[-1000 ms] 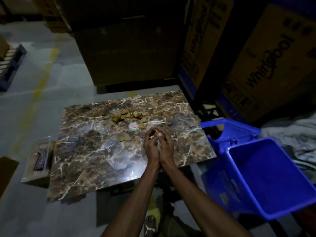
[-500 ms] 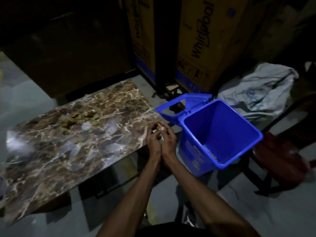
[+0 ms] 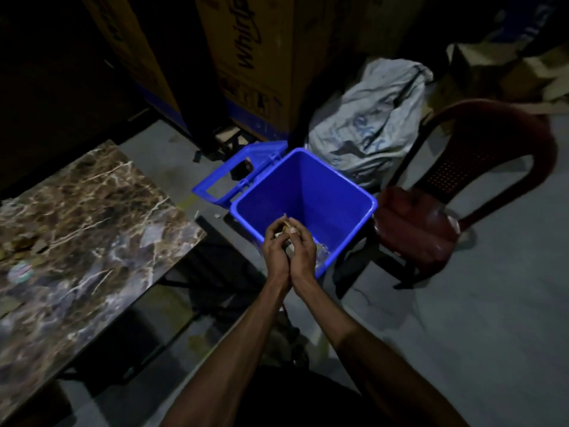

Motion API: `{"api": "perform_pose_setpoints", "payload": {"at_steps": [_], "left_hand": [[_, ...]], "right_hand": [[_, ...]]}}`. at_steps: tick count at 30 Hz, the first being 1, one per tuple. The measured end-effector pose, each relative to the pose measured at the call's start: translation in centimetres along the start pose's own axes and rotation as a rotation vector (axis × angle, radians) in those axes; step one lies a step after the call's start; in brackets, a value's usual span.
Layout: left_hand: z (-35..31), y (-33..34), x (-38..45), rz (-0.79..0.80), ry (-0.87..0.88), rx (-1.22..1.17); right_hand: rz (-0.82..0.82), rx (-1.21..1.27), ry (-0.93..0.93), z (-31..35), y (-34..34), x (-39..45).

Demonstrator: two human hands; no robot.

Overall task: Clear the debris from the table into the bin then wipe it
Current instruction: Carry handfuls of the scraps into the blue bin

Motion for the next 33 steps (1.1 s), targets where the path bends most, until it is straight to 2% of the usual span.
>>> {"api": "perform_pose_setpoints", "payload": {"at_steps": [4,12,16,19,23,26,33], "left_hand": [[1.5,4.4,4.2,0.035,-0.043,-0.043],[4.7,8.5,10.9,-0.032,-0.15,-0.062],[7.1,8.0,14.4,-0.077,-0.29,-0.134],[8.3,6.9,16.4,-0.118,-0.328,-0.142],[8.9,5.7,17.7,-0.152,-0.356,-0.022],[9.3,3.9,16.9,-0.257,-0.351,0.024],[11.6,4.0,11.8,-0.498,-0.384,-0.155]], "right_hand": [[-0.118,0.032,0.009,-0.5,-2.5,5.8],[-0.028,-0.049,0.197,-4.6,-5.1,14.8],[-0.014,-0.006,0.318,-6.4,-4.9,17.4],[0.056,-0.049,0.369,-7.5,-4.7,19.8],[0.14,-0.125,0.375,-9.1,-6.2,23.4],[0.203,-0.16,0.402,-10.0,-7.4,25.6],[0.404,-0.258,0.46,-11.0,-9.6,27.6]]}}
Point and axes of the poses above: each hand's wrist, its own x-axis towards the middle knuckle, its own y-axis out of the palm, z = x × y, the point moved 10 cm from there along x, towards the middle knuckle, and after that the axes turned 6 degrees about -y, right-handed, at the moved point
